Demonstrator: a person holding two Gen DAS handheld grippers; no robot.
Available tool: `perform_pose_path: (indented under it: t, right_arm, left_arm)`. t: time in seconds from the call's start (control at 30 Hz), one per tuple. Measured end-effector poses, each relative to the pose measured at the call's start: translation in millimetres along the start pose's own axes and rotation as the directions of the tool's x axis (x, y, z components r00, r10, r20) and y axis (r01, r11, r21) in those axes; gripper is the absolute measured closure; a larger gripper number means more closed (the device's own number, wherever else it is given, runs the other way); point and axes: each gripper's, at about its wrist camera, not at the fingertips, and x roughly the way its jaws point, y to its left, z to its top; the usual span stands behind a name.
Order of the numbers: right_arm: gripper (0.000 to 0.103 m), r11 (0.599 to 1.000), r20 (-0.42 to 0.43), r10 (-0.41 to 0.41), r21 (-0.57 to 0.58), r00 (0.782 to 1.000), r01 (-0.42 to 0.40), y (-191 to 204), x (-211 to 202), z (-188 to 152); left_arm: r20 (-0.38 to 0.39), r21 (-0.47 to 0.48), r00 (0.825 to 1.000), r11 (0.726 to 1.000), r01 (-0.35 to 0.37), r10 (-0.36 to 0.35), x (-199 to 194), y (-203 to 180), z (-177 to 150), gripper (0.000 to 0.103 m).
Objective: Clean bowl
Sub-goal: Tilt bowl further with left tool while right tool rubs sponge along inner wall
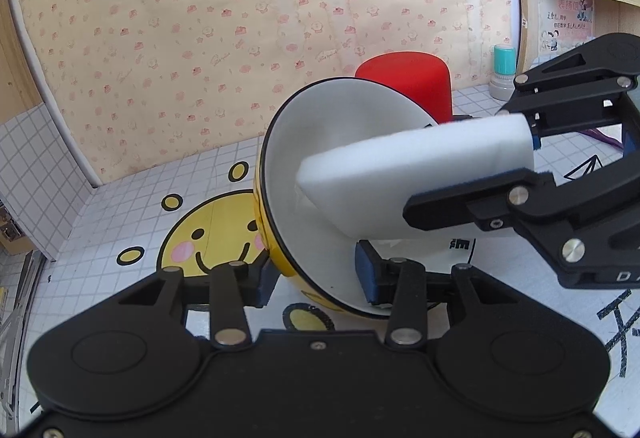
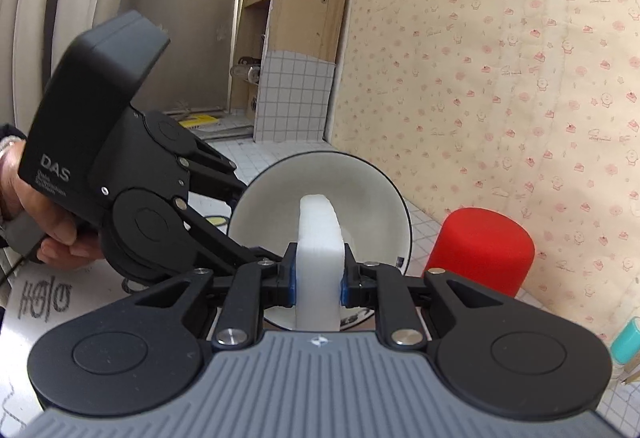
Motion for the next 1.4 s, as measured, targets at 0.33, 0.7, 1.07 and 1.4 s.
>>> perform_pose_path:
  t: [0.33,0.7,1.07,1.4]
  right_arm:
    - [0.083,0.996,-0.031,-0.075,-0.059,0.997,0.073,2.8,3.6,-2.3]
    - [0.083,0.999,-0.065,0.034,0.023,0.997,-0.032,3.4,8.4,-6.5]
    - [0.082,0.998,-0.105,-0.008,0.060,0.994,0.014,-6.9,6.7,-8.5]
    - [0.082,0.999,-0.081,-0.035,0.037,0.996,0.038,-5.2,4.0,-6.8]
  left_arm:
    - [-0.004,0.005,1.000,1.000,0.004,-0.004,-0.3,-0.2,1.1,0.059]
    - [0.000,0.117,1.000,0.993,-0.031,0.032,-0.1,2.8,9.9,0.059]
    - [-0.007,0.016,0.998,0.998,-0.054,0.055,-0.3,-20.6,7.5,0.040]
    - [0.015,-0.086,1.000,0.996,0.029,-0.028,2.0,3.2,1.1,0.051]
